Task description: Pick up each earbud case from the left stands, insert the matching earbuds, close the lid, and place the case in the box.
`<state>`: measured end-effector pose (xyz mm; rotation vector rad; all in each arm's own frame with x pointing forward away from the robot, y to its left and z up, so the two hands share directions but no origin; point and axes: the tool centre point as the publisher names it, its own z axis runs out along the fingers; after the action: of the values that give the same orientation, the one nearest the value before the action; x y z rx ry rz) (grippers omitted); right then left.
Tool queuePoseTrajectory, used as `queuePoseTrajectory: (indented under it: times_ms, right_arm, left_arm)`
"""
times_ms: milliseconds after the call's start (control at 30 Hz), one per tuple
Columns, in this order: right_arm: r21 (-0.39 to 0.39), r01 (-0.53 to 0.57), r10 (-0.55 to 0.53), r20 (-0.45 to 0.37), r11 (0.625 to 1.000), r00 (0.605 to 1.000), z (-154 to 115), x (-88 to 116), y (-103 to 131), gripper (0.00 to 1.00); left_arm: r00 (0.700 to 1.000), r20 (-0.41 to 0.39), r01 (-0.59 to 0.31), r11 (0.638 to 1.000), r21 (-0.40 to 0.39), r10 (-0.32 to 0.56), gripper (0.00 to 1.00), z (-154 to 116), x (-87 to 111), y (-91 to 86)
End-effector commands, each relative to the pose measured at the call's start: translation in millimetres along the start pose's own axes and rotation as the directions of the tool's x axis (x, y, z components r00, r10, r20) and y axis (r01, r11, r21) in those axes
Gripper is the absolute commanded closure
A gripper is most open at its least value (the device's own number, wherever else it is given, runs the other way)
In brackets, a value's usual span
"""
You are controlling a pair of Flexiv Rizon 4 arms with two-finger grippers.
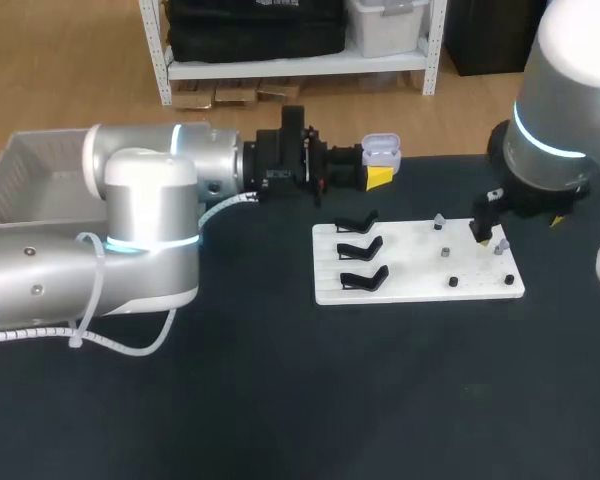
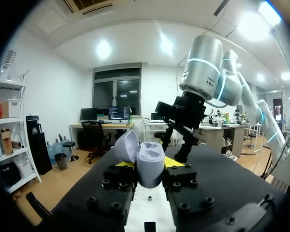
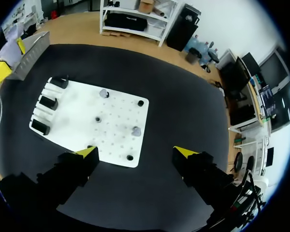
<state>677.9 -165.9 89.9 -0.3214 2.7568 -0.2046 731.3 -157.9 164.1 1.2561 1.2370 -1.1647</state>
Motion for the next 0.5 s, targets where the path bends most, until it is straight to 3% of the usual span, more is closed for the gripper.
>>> queuePoseTrajectory:
  times_ms: [33, 233, 367, 467, 500]
  right_arm:
    - [-0.008, 0.004, -0.004, -0.018, 1.0, 1.0, 23.3, -7.7, 4.5, 0.0]
    - [-0.035, 0.032, -0.033, -0.038, 0.999, 0.999, 48.5, -6.2, 1.8, 0.0]
    - [-0.054, 0.058, -0.061, -0.045, 0.997, 0.997, 57.8, -6.1, -1.4, 0.07]
    - [-0.056, 0.077, -0.08, -0.056, 0.995, 0.995, 62.9, -6.3, -2.6, 0.24]
    - [-0.055, 0.08, -0.083, -0.059, 0.995, 0.995, 64.1, -6.3, -2.8, 0.35]
  left_arm:
    - [1.0, 0.003, -0.002, 1.0, -0.001, 0.002, 1.0, 0.6, 1.1, 0.8]
    - [1.0, 0.003, -0.002, 1.0, -0.001, 0.002, 1.0, 0.6, 1.1, 0.8]
    - [1.0, 0.003, -0.002, 1.0, -0.001, 0.002, 1.0, 0.6, 1.1, 0.8]
    - [1.0, 0.003, -0.002, 1.0, -0.001, 0.002, 1.0, 0.6, 1.1, 0.8]
    - [1.0, 0.003, -0.002, 1.0, -0.001, 0.002, 1.0, 0.6, 1.1, 0.8]
